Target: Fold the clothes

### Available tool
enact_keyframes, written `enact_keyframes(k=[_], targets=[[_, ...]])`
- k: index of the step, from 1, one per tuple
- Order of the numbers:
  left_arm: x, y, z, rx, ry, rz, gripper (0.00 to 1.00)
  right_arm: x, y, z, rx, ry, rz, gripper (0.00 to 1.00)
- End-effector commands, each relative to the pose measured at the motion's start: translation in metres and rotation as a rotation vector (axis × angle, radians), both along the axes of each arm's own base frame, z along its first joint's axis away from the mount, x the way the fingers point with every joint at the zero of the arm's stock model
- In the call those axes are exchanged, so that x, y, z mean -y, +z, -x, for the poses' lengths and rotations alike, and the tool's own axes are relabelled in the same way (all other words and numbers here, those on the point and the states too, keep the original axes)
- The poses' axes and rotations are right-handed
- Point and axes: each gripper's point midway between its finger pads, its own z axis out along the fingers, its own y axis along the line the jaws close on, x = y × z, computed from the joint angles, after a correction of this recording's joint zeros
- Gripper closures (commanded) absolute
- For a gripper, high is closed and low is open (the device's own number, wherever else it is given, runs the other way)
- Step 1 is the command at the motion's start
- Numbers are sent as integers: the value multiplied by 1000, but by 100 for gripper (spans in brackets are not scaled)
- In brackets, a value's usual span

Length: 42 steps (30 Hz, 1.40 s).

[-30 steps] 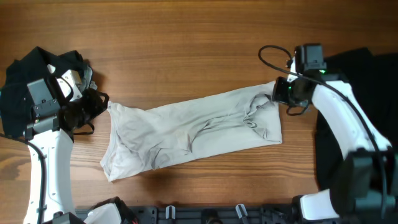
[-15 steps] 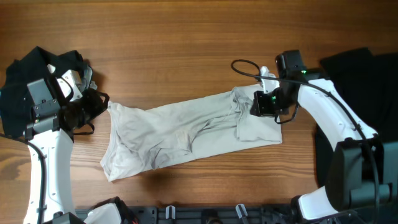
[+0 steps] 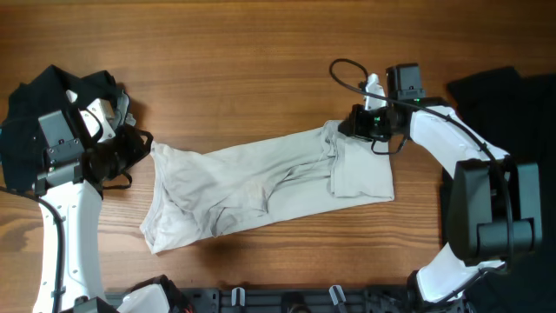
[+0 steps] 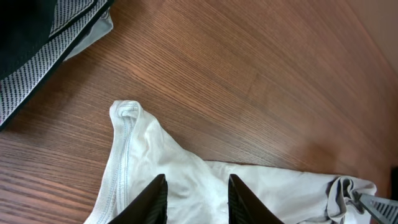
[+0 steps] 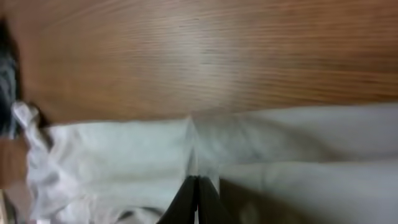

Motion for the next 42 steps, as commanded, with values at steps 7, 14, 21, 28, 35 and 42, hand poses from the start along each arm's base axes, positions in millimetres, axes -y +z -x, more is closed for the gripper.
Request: enact_keyframes(k=[7,14,21,28,35,42], targets=[[2,13,-4,43,-28,-15,67,100,-4,30,-108,-100,293,29],[2,13,-4,43,-28,-15,67,67,-35,50,-186,57,97,38],[2,13,-4,44,-28,-15,67,85,-44,53,-220,33,199,96],[2,13,-5,45,-28,-16,67,129,57,21,-60,-100,459,96],[2,14,-6,50,-28,-17,67,100,52,30,-88,-81,593,96],[2,14,-6,50,-28,-17,67,30,31,53,-112,63,689,96]])
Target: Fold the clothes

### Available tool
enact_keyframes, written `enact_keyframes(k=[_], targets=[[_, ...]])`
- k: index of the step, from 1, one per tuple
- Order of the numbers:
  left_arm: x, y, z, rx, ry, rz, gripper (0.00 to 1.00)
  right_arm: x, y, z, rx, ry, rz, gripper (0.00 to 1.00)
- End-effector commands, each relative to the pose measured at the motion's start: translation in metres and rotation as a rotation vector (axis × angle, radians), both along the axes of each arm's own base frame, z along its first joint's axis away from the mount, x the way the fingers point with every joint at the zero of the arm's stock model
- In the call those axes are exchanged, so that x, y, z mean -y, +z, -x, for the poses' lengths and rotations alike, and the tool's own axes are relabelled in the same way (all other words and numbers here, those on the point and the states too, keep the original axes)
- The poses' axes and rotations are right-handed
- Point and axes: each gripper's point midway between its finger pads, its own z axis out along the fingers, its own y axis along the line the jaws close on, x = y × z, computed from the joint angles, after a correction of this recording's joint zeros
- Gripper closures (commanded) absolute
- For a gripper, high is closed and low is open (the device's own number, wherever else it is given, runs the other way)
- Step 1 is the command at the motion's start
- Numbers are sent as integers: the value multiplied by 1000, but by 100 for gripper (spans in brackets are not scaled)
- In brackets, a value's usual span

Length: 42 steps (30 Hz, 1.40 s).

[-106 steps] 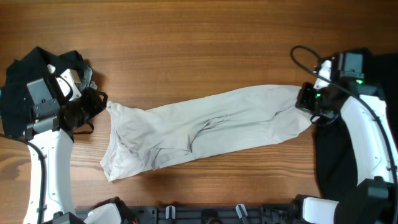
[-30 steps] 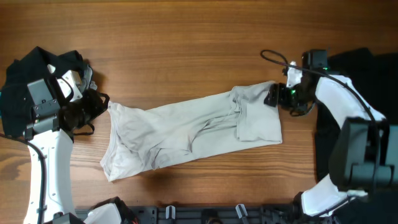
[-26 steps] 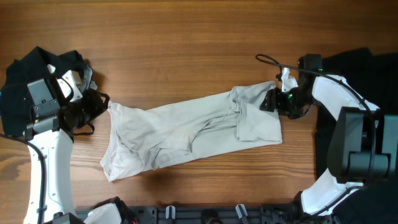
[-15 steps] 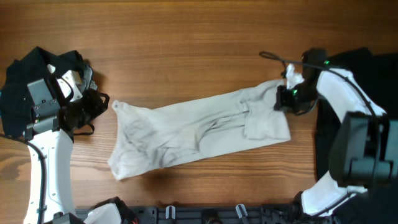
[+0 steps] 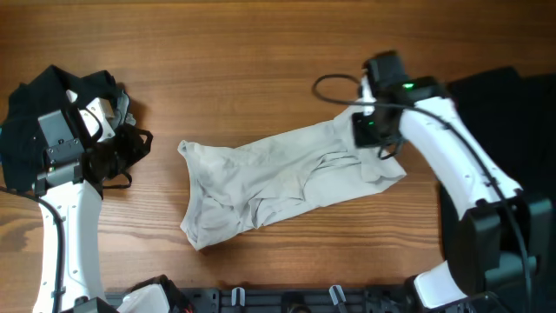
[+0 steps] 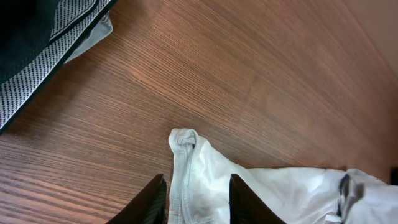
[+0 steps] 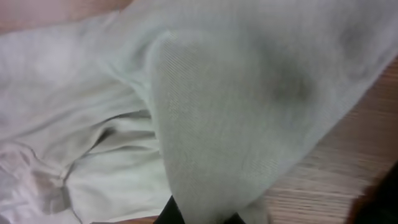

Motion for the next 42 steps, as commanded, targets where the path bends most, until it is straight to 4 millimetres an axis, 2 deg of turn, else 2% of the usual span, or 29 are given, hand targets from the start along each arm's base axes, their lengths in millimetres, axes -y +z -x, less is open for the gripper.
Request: enact_keyframes(k=[1,2,4,5,7,9,11,12,14,15,18,20,23,25,27,28,30,31,33,38,42], targets=[[2,13,-4,43,-27,-14,67,-23,-24,15,-68,-7,74,96],[2,13,-4,43,-27,-14,67,-30,-27,19,-77,-7,77,95],[2,13,-4,43,-27,-14,67,-55,-31,29,-98,38,43,87],[2,13,-4,43,-27,-14,67,-82,-31,38,-113,93,-24,67],[2,13,-4,43,-27,-14,67,-119,-29,43,-103,158,-134,56],[2,12,-4,42,-27,-14,67,-143,-24,34,-55,189,-227,47],[3,12,-3,36,-28,-11,67,-140,-24,34,-61,186,-223,47],[3,11,-2,29,-28,-9,67,-123,-26,31,-56,157,-158,48],[3,11,-2,29,-28,-9,67,-101,-28,32,-92,109,-119,47],[3,11,-2,29,-28,-9,67,-95,-29,34,-107,106,-105,42],[3,11,-2,33,-27,-11,67,-95,-30,35,-88,189,-53,35],[3,12,-3,36,-28,-12,66,-95,-39,31,-61,208,21,34],[3,12,-3,36,-28,-12,66,-102,-54,30,-72,224,32,32],[3,12,-3,36,-28,-12,66,-101,-64,21,-49,169,52,36],[3,12,-3,36,-28,-12,66,-105,-67,16,-31,125,36,90],[3,12,-3,35,-28,-12,65,-106,-62,15,-25,125,32,96],[3,12,-3,36,-28,-12,65,-108,-48,18,-32,127,11,96],[3,12,-3,36,-28,-12,65,-108,-35,20,-27,111,-1,96],[3,12,-3,36,-28,-12,64,-111,-24,21,-19,107,-27,96],[3,12,-3,36,-28,-12,64,-143,-20,37,-107,132,-218,96],[3,12,-3,36,-27,-12,64,-155,-17,44,-151,83,-292,96]])
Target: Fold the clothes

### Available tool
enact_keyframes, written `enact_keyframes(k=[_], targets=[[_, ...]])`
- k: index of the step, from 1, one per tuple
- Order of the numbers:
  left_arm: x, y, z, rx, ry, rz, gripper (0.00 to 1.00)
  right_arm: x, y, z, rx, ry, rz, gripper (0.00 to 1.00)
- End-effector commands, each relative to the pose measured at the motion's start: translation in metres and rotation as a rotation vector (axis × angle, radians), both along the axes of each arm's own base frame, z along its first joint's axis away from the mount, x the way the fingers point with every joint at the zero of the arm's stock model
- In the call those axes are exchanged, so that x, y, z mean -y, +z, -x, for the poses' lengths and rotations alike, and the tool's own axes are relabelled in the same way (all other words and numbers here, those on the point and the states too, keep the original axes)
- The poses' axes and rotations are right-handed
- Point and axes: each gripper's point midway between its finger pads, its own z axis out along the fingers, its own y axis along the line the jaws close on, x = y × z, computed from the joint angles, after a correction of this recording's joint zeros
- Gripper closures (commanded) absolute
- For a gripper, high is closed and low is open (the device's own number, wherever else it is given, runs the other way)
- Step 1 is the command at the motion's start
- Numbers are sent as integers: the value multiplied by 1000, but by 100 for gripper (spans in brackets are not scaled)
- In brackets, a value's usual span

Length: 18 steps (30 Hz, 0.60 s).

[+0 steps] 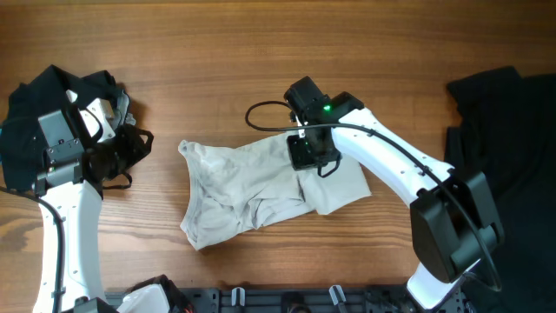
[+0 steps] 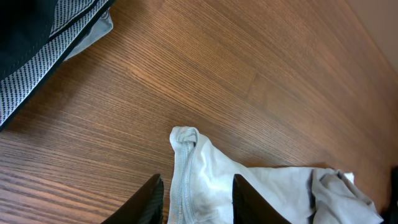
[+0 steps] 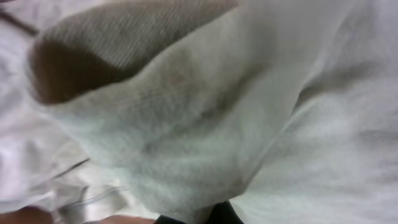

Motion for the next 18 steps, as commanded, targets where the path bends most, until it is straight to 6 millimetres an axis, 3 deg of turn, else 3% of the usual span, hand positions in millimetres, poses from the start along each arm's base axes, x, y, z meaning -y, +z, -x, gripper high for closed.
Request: enact_keyframes(k=[1,2,3,4,6,7,9,10,14,18], targets=[[3,12,-4,42,-28,-14,63,-19,16,3,-30,-50,-107,92],[3,12,-4,42,-28,-14,63,-18,16,2,-26,-50,-102,56],[3,12,-4,41,-28,-14,63,-16,16,1,-19,-52,-92,39],[3,12,-4,41,-28,-14,62,-16,17,-2,-3,-42,-92,36],[3,11,-2,30,-28,-10,61,-14,23,-12,78,59,-89,59],[4,9,0,18,-28,-5,60,-3,27,-17,118,59,-43,79],[8,3,11,-33,-31,14,63,4,31,-20,158,138,-11,95],[14,-1,17,-56,-68,14,65,5,27,-19,154,160,-5,96],[51,-14,32,-130,-244,7,61,-26,-3,-20,123,164,-161,96],[78,-16,36,-140,-351,-3,51,-43,-35,-45,134,30,-211,96]])
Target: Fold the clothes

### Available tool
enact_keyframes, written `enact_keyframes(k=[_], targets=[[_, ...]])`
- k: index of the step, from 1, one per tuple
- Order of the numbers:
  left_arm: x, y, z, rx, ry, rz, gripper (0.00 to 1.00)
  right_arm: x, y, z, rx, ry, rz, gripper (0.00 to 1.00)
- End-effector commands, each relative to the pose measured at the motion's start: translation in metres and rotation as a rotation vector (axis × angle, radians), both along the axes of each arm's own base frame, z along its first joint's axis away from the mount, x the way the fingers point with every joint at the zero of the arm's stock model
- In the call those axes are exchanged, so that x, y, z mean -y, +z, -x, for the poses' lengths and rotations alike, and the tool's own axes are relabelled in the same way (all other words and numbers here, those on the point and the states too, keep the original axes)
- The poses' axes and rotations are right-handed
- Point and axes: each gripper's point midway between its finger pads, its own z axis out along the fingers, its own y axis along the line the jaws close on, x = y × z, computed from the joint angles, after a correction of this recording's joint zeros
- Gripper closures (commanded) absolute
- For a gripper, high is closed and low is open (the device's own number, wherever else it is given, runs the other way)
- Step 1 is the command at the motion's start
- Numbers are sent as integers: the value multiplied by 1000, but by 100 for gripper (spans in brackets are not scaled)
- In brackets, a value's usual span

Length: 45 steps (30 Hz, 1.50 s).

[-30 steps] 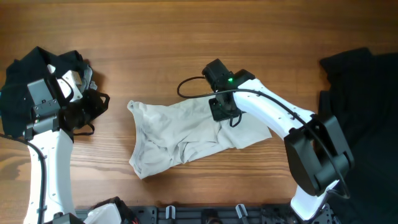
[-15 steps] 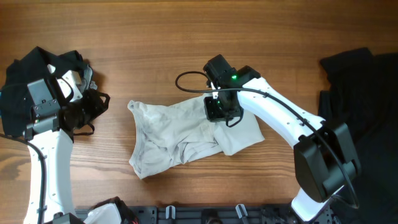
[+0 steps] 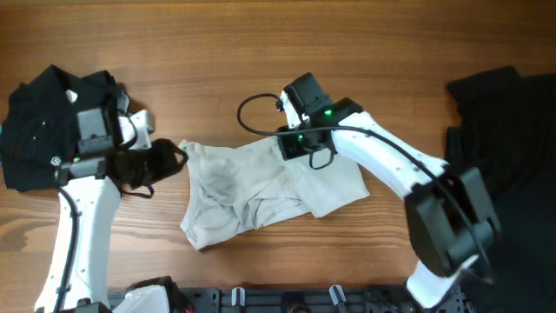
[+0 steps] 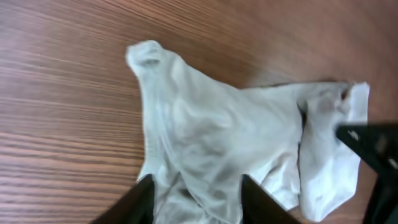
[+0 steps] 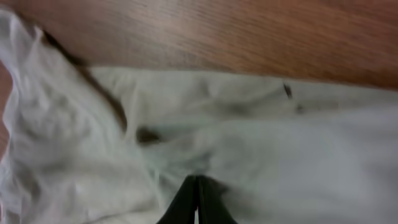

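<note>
A white garment (image 3: 252, 187) lies crumpled in the middle of the wooden table, its right part doubled over toward the centre. My right gripper (image 3: 289, 148) sits at the garment's upper middle edge; in the right wrist view its tips (image 5: 198, 198) are shut with a pinch of white cloth (image 5: 261, 137) at them. My left gripper (image 3: 174, 157) hangs at the garment's upper left corner. In the left wrist view it (image 4: 194, 202) is open wide above the wrinkled cloth (image 4: 205, 124), holding nothing.
A pile of black clothes (image 3: 35, 113) lies at the far left behind my left arm. More black cloth (image 3: 512, 122) covers the right edge of the table. A black rail (image 3: 287, 300) runs along the front edge.
My left arm has moved right from beside the black pile to the garment's upper left corner, still open. My right gripper shifted slightly up and left, and the cloth under it now lies flat.
At first the garment lay stretched long, my right gripper shut on its right end. Then the whole garment sat further right with that end raised. Later the right end lay carried over toward the middle. Now the left gripper has come to the left corner.
</note>
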Motion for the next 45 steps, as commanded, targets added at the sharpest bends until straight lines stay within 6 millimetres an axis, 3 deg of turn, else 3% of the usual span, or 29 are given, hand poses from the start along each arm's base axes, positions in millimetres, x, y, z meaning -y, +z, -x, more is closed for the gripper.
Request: enact_keyframes(k=[1,4,7,8,11,12,15,18,22,25,27,29,32,35,37,39,40,42,45], targets=[[19,2,0,17,-95,3,47,-4,-29,-13,-63,-152,-39,96],[21,-13,8,-20,-98,10,41,14,-30,-30,-9,-205,14,96],[24,-38,10,-49,-100,35,35,31,14,-37,81,-87,30,86],[27,-47,11,-70,-105,58,33,38,38,-34,110,-86,20,80],[26,-73,17,-149,-105,59,28,49,74,-18,130,-92,10,51],[24,-88,22,-207,-100,55,28,52,82,-11,127,-94,10,47],[20,-120,36,-336,-102,35,23,61,78,5,63,-93,46,44],[34,-132,41,-364,-166,97,19,62,77,7,54,-93,51,44],[69,-125,49,-327,-350,158,24,62,77,7,58,-93,49,44],[85,-125,59,-346,-418,149,60,63,77,6,61,-96,56,44],[90,-124,65,-366,-432,148,93,63,77,6,62,-96,56,44],[87,-122,67,-408,-383,155,96,69,75,6,63,-114,85,44],[71,-102,61,-462,-310,152,96,84,72,4,49,-192,134,44],[42,-51,38,-463,-246,71,96,100,71,-2,33,-256,135,44],[40,-16,17,-399,-243,53,96,109,71,-6,28,-282,136,45],[50,22,-10,-314,-237,38,96,117,71,-9,27,-306,137,45],[71,34,-25,-255,-244,34,96,122,71,-11,26,-321,137,45],[101,35,-32,-219,-269,37,96,127,71,-13,25,-333,137,45],[154,28,-28,-221,-322,34,96,136,71,-17,23,-361,138,44]])
